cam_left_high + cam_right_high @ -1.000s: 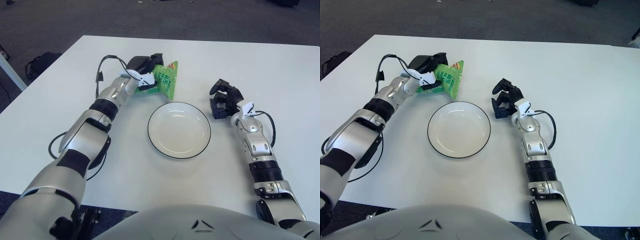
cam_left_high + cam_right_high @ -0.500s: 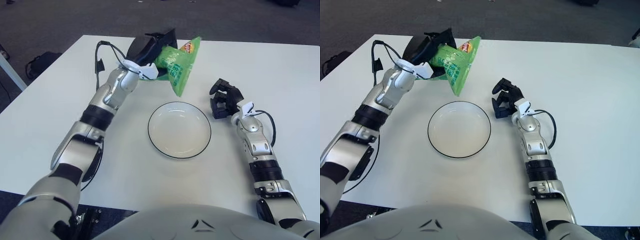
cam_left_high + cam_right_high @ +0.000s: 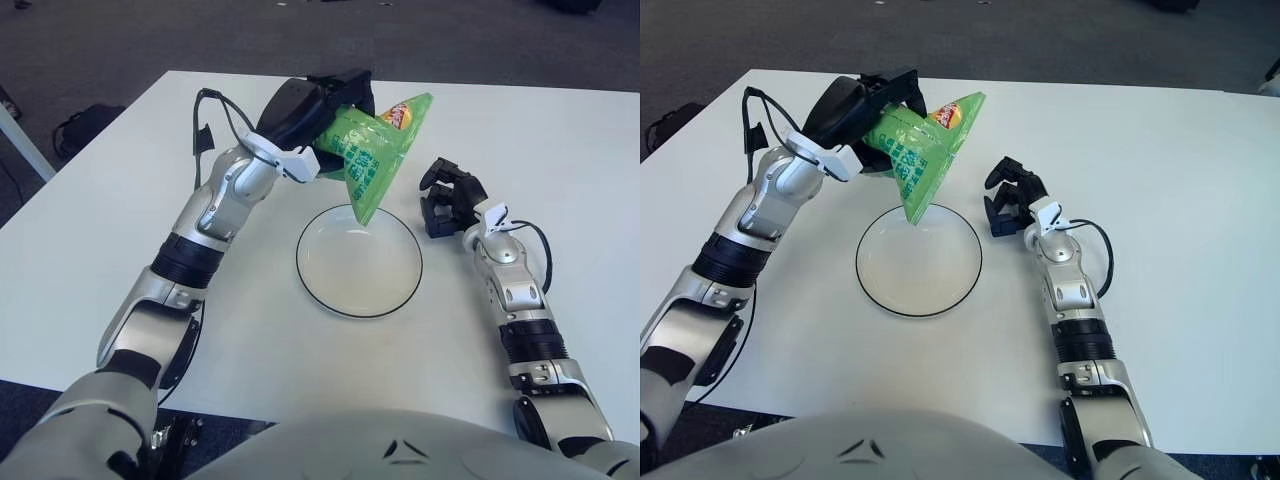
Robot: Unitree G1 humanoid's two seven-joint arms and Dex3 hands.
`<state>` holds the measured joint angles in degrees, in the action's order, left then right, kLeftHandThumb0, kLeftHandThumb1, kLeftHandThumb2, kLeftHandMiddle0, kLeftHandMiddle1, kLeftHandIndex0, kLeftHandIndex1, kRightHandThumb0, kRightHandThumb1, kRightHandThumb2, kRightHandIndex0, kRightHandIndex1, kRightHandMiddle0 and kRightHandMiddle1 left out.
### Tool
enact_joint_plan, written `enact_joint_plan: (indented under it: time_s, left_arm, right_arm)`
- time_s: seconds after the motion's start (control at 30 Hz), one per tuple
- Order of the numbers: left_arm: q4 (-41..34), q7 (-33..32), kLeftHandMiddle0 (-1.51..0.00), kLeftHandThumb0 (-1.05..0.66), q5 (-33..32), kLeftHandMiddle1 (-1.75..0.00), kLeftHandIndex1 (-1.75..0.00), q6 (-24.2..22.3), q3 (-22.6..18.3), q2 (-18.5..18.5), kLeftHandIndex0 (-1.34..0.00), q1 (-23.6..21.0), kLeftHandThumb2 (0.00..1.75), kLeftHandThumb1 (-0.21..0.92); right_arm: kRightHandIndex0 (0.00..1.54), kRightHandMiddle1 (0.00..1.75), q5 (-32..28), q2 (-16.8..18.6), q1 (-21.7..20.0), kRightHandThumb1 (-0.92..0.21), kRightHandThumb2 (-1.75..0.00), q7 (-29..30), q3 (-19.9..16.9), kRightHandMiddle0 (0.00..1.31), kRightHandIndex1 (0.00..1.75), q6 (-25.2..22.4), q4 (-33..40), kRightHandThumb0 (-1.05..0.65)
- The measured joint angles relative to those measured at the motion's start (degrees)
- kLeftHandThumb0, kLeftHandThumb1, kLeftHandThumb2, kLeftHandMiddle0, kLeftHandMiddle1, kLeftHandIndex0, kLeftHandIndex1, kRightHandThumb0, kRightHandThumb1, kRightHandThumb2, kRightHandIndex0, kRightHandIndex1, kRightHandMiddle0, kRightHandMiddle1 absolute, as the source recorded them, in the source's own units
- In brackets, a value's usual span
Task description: Put the snack into the plate.
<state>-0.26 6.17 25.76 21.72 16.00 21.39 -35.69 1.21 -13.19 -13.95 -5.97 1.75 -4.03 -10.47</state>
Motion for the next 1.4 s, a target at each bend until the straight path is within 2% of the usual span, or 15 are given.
enact_joint_plan:
  time_s: [0.2, 0.43, 0.53, 0.63, 0.73, 0.83, 1.17, 1.2, 1.27, 1.4]
  left_arm:
    - [-8.2, 5.8, -0.92, 0.0, -3.0, -1.68, -1.75, -1.5, -0.5, 0.8, -0.69, 3.1, 1.75, -0.08]
    - [-12.0, 12.6, -0.92, 0.0, -6.9, -1.67, -1.75, -2.1, -0.6, 2.3, -0.68, 5.0, 1.74, -0.07]
    - [-12.1, 14.3, -0.92, 0.0, -8.3, -1.66, -1.75, -2.0, -0.5, 2.5, -0.68, 5.7, 1.73, -0.07]
    - [-11.5, 14.7, -0.92, 0.0, -8.8, -1.66, -1.75, -0.7, 0.0, 2.0, -0.67, 6.3, 1.72, -0.06]
    - [-10.0, 14.7, -0.91, 0.0, -9.1, -1.67, -1.75, 1.5, 0.7, 1.1, -0.65, 6.8, 1.7, -0.04]
    - [-8.7, 15.9, -0.9, 0.0, -10.4, -1.67, -1.75, 3.3, 1.4, 0.7, -0.64, 6.9, 1.69, -0.03]
    - [-7.1, 28.3, -0.84, 0.0, -15.1, -1.69, -1.75, 3.4, 4.0, 3.7, -0.59, 6.5, 1.63, 0.03]
    - [-6.5, 29.0, -0.78, 0.0, -15.2, -1.7, -1.75, 3.6, 4.2, 4.0, -0.57, 6.4, 1.57, 0.09]
    - [-4.6, 30.2, -0.57, 0.0, -14.8, -1.73, -1.75, 5.6, 4.7, 4.5, -0.48, 5.7, 1.36, 0.28]
    - [-0.5, 31.7, -0.41, 0.0, -13.4, -1.74, -1.74, 9.5, 5.9, 5.2, -0.37, 3.9, 1.15, 0.46]
  right_arm:
    - [0.78, 1.67, 0.1, -0.7, -0.1, -0.15, -1.5, -0.2, 0.6, 0.51, 1.75, 0.0, 0.1, -0.02]
    - [0.76, 1.67, 0.6, -1.6, -0.2, -0.17, -1.48, -0.5, 1.2, 0.5, 1.75, 0.0, 0.1, -0.02]
    - [0.77, 1.64, 0.6, -1.8, -0.2, -0.16, -1.48, -0.6, 1.3, 0.53, 1.75, -0.1, 0.1, -0.02]
    - [0.64, 1.71, 0.6, -1.8, -0.3, -0.19, -1.46, -0.8, 1.4, 0.56, 1.75, -0.2, 0.1, -0.01]
    - [0.6, 1.73, 0.5, -1.8, -0.5, -0.2, -1.46, -1.0, 1.4, 0.57, 1.75, -0.5, 0.1, -0.01]
    - [0.72, 1.62, 0.5, -1.7, -0.7, -0.15, -1.48, -1.1, 1.4, 0.59, 1.75, -0.9, 0.2, -0.01]
    - [0.74, 1.59, 0.4, -1.6, -0.8, -0.17, -1.45, -1.3, 1.4, 0.56, 1.75, -1.8, 0.5, -0.02]
    - [0.74, 1.59, 0.5, -1.6, -0.8, -0.17, -1.45, -1.3, 1.4, 0.55, 1.75, -1.9, 0.5, -0.01]
    - [0.75, 1.6, 0.8, -1.9, -0.9, -0.17, -1.46, -1.3, 1.6, 0.55, 1.75, -1.9, 0.5, -0.01]
    - [0.76, 1.6, 2.1, -2.5, -1.3, -0.16, -1.47, -1.5, 2.5, 0.56, 1.75, -1.8, 0.5, -0.02]
